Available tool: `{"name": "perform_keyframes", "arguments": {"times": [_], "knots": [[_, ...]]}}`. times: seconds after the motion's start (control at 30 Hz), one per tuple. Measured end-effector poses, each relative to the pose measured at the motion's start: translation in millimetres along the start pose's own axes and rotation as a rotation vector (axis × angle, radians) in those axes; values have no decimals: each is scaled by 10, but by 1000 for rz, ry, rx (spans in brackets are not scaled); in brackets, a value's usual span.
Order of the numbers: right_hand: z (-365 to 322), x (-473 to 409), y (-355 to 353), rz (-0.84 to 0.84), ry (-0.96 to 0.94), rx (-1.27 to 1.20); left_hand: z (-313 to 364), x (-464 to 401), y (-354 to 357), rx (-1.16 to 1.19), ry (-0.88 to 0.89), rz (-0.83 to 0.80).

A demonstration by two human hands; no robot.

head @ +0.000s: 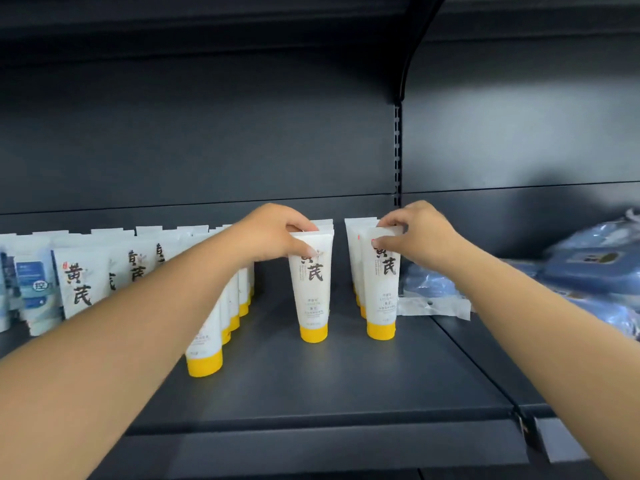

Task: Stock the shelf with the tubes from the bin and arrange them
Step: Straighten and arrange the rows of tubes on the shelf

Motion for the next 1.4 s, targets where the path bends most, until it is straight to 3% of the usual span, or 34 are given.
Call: {"name": "perform_keyframes", "arguments": {"times": [0.07,0.17,0.37,0.7,0.97,1.27,1.4], "knots": [[42,17,-107,-72,16,-75,-15,68,-96,100,-23,-38],[87,82,-279,-248,123,-383,-22,147,-254,100,-43,-35],[147,79,-435,-238,140,-443,28,178,-308,59,-95,-57],[115,-121,-50,-279,318,-649,64,-125,19,161,-127,-98],[96,-243,65,-278,281,-575,-1,-275,47,145,-139,-127],[103,-228,-13,-324,189,-422,47,-228,-46,-52,1,-72],[10,-225,-113,-155,96,-238,112,-128,-214,-106,59,-31]]}}
Point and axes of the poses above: each hand's wrist, its own x-axis away from the middle knuckle, its own y-axis out of the palm, z = x × y, the point moved 2 cm from there along -x, towards the middle knuckle, and after that the axes turned 3 degrees about y, right-handed, at the moved point
